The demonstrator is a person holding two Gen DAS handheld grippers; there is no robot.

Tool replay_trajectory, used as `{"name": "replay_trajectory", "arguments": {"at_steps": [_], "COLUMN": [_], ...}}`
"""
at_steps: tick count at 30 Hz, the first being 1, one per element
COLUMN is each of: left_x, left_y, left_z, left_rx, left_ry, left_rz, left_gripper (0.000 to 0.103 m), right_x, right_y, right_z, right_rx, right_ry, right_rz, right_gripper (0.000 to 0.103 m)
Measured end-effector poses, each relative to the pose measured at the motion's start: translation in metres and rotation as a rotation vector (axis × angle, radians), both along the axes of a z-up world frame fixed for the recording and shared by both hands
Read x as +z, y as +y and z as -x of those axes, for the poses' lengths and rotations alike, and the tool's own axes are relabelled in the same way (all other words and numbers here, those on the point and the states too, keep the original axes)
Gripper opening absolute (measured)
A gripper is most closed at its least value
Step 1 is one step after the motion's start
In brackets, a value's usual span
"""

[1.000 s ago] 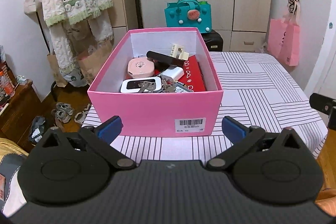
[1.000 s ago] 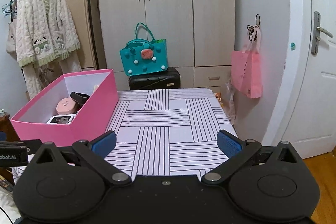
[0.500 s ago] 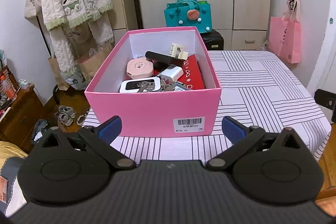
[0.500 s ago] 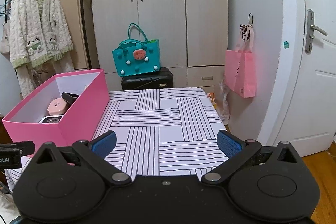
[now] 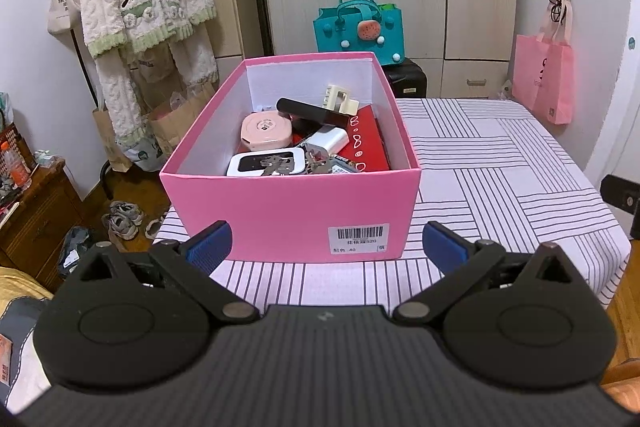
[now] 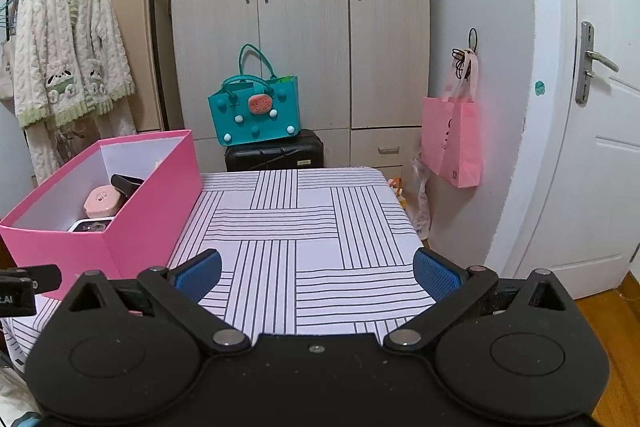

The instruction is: Organize rigid objects

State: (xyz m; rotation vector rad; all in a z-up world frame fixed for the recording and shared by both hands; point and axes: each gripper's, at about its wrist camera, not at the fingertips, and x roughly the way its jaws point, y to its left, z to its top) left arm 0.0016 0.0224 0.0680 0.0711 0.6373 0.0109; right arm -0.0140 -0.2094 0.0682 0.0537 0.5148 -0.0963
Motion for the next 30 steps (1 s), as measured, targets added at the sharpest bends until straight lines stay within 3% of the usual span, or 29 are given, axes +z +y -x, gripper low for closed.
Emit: {"name": "replay_trajectory", "arguments": {"at_steps": [30], "left_x": [-0.0019], "left_y": [0.0040], "left_z": [0.0010], "left_rx": [-0.009], "left_ry": [-0.036], "left_rz": [-0.009], "left_gripper": [0.103], "right_x": [-0.0002], "right_y": [0.0031], "right_z": [-0.0003], "right_rx": [-0.009], "right_ry": [-0.001], "right_rz": [0.016], "right_gripper": [0.103]}}
